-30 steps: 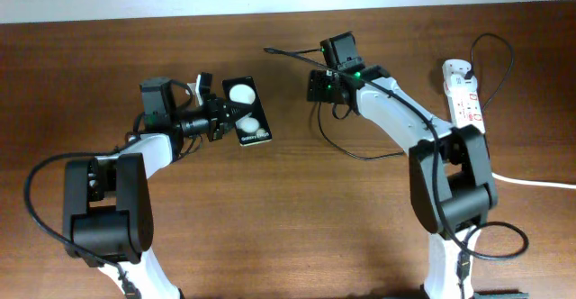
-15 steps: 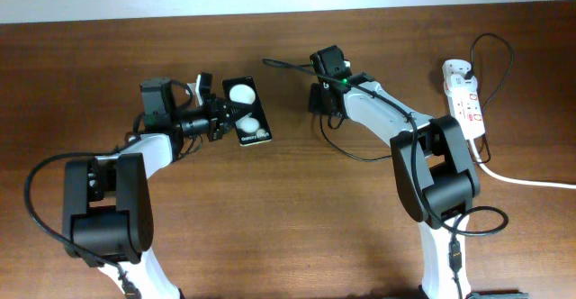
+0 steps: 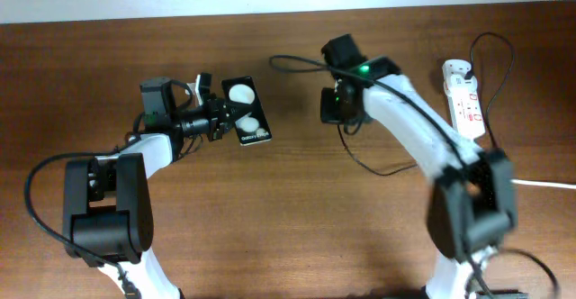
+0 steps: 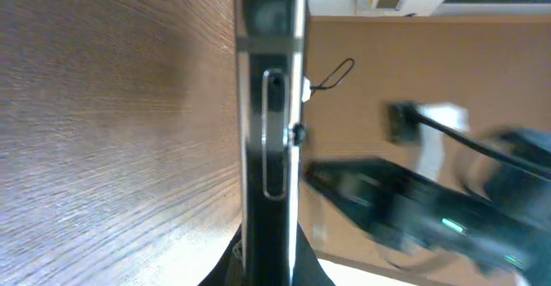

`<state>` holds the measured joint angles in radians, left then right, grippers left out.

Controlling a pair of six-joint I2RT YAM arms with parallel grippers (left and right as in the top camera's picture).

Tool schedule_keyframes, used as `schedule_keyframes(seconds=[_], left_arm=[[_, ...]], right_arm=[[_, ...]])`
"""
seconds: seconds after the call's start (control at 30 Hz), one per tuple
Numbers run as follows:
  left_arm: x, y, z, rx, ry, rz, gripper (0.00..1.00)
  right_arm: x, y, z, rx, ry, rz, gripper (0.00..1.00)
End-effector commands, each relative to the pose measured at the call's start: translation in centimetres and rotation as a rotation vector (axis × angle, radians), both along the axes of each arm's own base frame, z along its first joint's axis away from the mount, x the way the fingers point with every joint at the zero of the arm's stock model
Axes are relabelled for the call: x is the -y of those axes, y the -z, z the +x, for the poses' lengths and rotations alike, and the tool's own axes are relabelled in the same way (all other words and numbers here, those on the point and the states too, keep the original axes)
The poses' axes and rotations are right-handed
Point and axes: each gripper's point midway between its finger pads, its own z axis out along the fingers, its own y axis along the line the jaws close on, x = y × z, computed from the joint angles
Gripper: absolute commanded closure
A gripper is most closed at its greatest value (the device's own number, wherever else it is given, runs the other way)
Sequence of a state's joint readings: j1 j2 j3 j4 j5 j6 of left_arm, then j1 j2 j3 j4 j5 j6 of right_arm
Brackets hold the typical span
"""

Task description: Plug charger to phone and switch on socket

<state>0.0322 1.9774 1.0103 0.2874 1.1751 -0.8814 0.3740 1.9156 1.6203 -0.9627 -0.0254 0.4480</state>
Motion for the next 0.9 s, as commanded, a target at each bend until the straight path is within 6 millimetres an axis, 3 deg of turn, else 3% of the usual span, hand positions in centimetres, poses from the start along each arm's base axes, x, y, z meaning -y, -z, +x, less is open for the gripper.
schedule_keyframes(seconds=[0.0,0.07,0.17,0.27,0.33,0.4,0.47,0.57,0.63,0.77,0.87], left_arm=[[-0.2,-0.5,0.4,0.036,0.004,0.003,1.00],[-0.2,-0.5,0.4,0.035,0.004,0.003,1.00],[-0.1,-0.4,0.4,0.034,0.007,0.003,1.00],[1.7,0.3,-1.0,-0.040,0.054,-0.004,1.00],[3.4,0.1,-1.6,-0.029,0.094,-0.004,1.00],[6.2,-0.9,-2.1,0.035,0.156,-0.014,1.00],[8.3,-2.3,-2.3,0.079,0.188,-0.043,1.00],[9.8,-2.8,-2.8,0.118,0.223,-0.048,1.00],[10.0,-2.8,-3.0,0.122,0.230,-0.051,1.00],[10.1,-3.7,-2.8,0.145,0.237,-0.072,1.00],[10.0,-4.7,-1.8,0.149,0.185,-0.090,1.00]], right_arm=[[-0.2,-4.7,-2.7,0.064,-0.076,0.060,0.96],[1.0,-6.0,-5.3,0.099,-0.096,0.060,0.96],[2.7,-5.2,-9.5,0.108,-0.095,0.063,0.96],[4.0,-4.0,-14.5,0.118,-0.107,0.093,0.96],[3.0,-3.9,-16.5,0.141,-0.150,0.203,0.96],[0.4,-2.8,-18.8,0.166,-0.243,0.398,0.96],[-1.9,-1.3,-20.0,0.153,-0.306,0.559,0.96],[-4.0,-1.8,-19.8,0.193,-0.378,0.707,0.96],[-4.5,-2.0,-19.2,0.214,-0.399,0.729,0.96],[-4.7,0.1,-19.0,0.112,-0.332,0.733,0.96],[-5.9,-1.1,-17.6,0.171,-0.366,0.799,0.96]])
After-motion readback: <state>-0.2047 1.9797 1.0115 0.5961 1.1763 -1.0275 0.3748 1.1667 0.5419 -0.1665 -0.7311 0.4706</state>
